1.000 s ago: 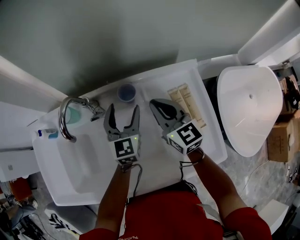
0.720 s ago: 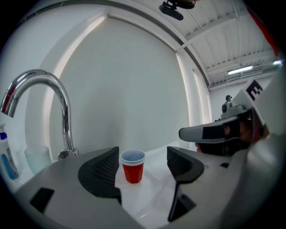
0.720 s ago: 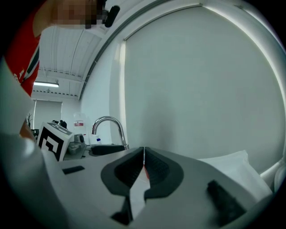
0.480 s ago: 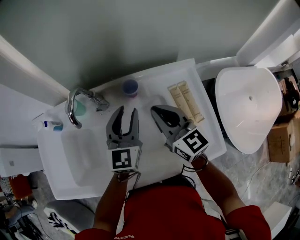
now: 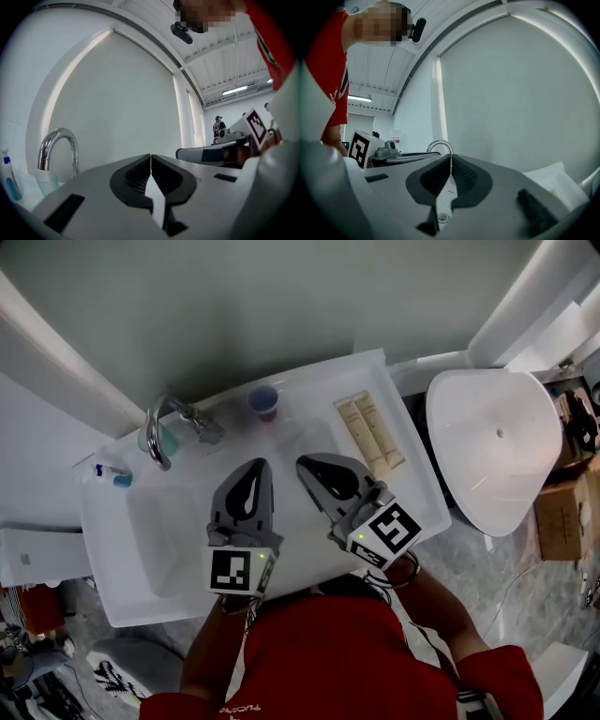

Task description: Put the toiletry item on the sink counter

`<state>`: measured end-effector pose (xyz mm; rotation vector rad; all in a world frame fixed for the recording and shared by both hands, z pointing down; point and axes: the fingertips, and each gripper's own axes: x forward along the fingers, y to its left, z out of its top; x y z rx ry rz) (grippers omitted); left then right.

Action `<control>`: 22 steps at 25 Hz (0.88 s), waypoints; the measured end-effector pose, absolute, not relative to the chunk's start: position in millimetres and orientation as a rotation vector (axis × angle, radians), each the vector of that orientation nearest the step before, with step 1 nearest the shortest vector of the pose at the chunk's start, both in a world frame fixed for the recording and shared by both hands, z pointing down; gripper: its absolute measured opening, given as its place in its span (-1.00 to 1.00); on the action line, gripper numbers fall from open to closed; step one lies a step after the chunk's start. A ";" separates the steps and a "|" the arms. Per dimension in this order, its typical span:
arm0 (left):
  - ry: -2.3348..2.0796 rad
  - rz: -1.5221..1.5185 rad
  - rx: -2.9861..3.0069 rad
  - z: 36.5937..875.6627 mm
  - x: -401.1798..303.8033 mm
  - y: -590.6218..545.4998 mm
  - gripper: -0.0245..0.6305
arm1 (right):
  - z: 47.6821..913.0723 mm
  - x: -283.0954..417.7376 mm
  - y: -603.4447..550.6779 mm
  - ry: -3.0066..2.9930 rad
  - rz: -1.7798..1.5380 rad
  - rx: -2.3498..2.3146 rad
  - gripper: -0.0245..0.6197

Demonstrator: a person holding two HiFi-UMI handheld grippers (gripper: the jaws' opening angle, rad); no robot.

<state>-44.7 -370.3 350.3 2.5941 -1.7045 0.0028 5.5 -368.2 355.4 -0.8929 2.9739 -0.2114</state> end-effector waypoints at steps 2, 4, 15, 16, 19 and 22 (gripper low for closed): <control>-1.666 0.020 2.615 349.2 -43.0 -359.4 -0.86 | 352.9 5.7 -361.3 2.974 -0.205 -0.890 -0.83; -1.636 0.008 2.630 344.0 -41.0 -349.8 -0.87 | 351.8 5.6 -353.8 2.980 -0.200 -0.886 -0.83; -1.593 -0.051 2.658 332.3 -34.1 -325.2 -0.87 | 344.9 3.4 -325.5 2.994 -0.143 -0.848 -0.83; -1.594 -0.055 2.658 332.4 -33.9 -324.6 -0.87 | 344.0 3.3 -324.6 2.996 -0.138 -0.848 -0.83; -1.595 -0.057 2.657 332.5 -33.7 -323.6 -0.87 | 341.5 1.9 -322.6 3.002 -0.118 -0.841 -0.83; -1.601 -0.065 2.657 331.2 -35.2 -324.1 -0.87 | 340.3 -0.9 -322.1 3.008 -0.103 -0.831 -0.83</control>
